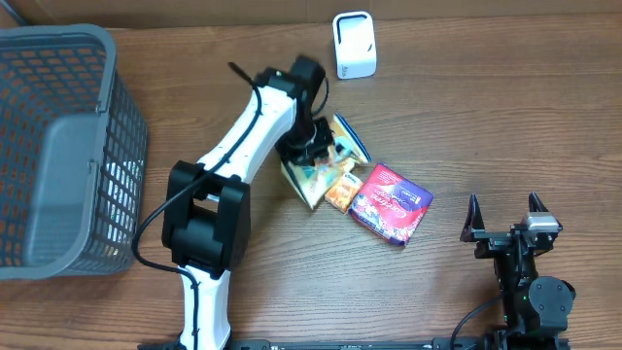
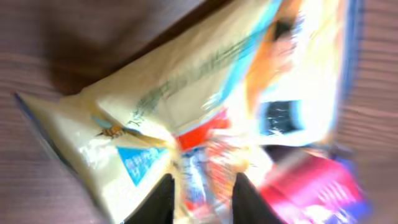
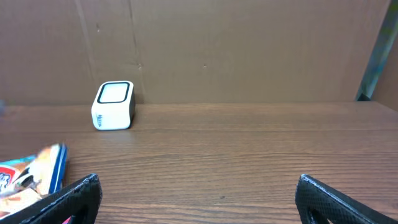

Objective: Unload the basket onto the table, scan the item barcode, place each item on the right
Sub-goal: 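Lower the bag beside the pad pack and open the left gripper, then move the left gripper back into the basket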

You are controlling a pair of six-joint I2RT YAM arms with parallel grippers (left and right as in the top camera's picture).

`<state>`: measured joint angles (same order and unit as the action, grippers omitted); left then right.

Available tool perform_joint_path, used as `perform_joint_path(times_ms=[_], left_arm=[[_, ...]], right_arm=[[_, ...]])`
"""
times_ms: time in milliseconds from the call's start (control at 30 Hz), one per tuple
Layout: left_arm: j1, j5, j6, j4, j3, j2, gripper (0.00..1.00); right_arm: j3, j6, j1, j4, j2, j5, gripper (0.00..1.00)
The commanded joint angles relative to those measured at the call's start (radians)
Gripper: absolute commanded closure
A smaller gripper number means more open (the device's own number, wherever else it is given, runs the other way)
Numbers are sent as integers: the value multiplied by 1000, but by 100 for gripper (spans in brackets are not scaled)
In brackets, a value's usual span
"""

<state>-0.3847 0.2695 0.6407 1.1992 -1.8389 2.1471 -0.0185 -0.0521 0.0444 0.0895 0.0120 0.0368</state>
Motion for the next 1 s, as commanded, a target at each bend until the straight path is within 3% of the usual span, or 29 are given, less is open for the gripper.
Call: perform_joint_path(times_ms=[0, 100, 267, 333, 367, 400, 433, 500, 567, 667, 767, 833, 867, 967], left_arm=[[10, 1, -116, 41, -120, -3, 61], [14, -49, -121, 108, -203, -3, 37], [31, -117, -121, 238, -364, -3, 34], [43, -147, -126, 309, -459, -4, 43], [51, -150, -145, 348, -515, -5, 54], [57, -150, -163, 383, -565, -5, 72], [64, -151, -176, 420, -615, -6, 80], [80, -159, -188, 491, -719, -8, 80], [96, -105, -259, 491, -766, -37, 75], [133, -78, -261, 491, -797, -113, 69], [179, -95, -277, 491, -797, -204, 56], [220, -87, -320, 491, -797, -272, 28], [241, -84, -343, 491, -797, -301, 18], [330, -85, -412, 491, -797, -387, 14]], right_arm=[[10, 2, 1, -6, -9, -6, 0], [10, 2, 1, -6, -9, -6, 0], [10, 2, 1, -6, -9, -6, 0], [10, 2, 1, -6, -9, -6, 0], [10, 2, 1, -6, -9, -6, 0], [10, 2, 1, -6, -9, -6, 0], [10, 2, 1, -6, -9, -6, 0], [10, 2, 1, -6, -9, -6, 0], [10, 2, 1, -6, -9, -6, 0], [10, 2, 1, -6, -9, -6, 0], [10, 2, 1, -6, -9, -6, 0], [10, 2, 1, -6, -9, -6, 0], [10, 2, 1, -6, -9, -6, 0], [10, 2, 1, -6, -9, -6, 0]])
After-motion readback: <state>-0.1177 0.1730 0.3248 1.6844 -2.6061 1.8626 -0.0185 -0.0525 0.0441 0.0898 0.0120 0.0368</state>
